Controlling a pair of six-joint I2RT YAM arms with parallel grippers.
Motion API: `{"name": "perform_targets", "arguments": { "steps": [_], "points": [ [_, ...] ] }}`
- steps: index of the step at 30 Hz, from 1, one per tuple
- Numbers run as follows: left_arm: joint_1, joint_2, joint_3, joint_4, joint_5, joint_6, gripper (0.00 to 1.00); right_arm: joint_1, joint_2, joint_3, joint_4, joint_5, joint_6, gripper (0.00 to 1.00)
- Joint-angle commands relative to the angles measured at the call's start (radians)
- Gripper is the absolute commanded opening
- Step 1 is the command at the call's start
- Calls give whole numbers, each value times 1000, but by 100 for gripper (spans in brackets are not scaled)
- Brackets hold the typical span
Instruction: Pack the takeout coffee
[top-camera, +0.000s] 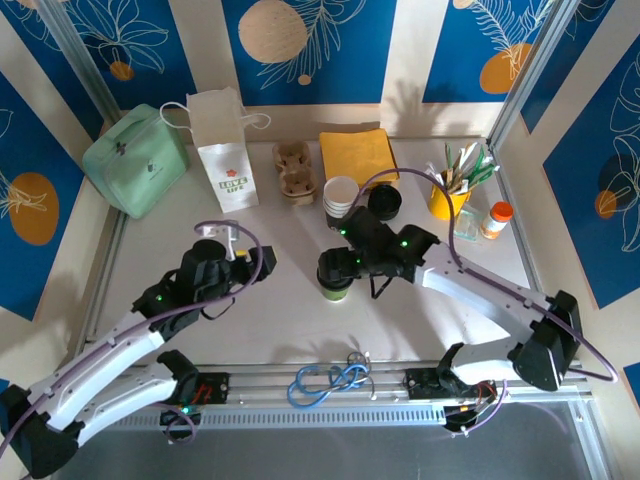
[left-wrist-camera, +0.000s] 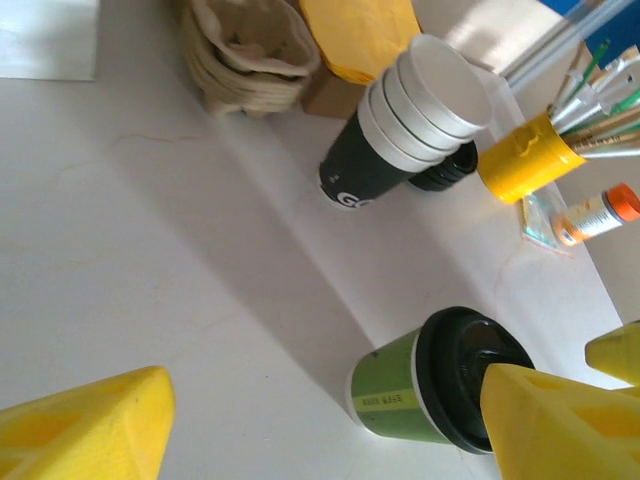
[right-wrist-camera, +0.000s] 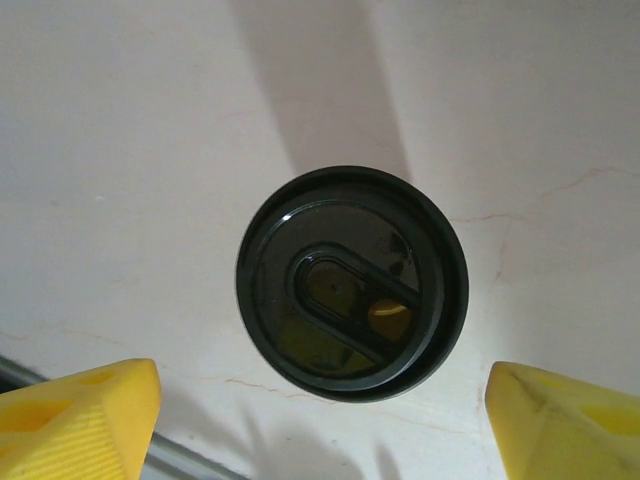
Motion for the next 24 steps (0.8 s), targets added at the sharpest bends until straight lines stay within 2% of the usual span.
{"name": "perform_targets", "arguments": {
  "steps": [1, 12, 24],
  "points": [
    [10, -51, -18, -29, -86, -2, 81, 34, 49, 60, -85, 123, 20, 87],
    [15, -74, -29, -30, -88, 16, 83, 86, 223, 170, -179, 198, 22, 90],
    [24, -60, -33, -21, -76, 16, 83, 97, 275, 186, -178, 187, 25, 89]
  ]
}}
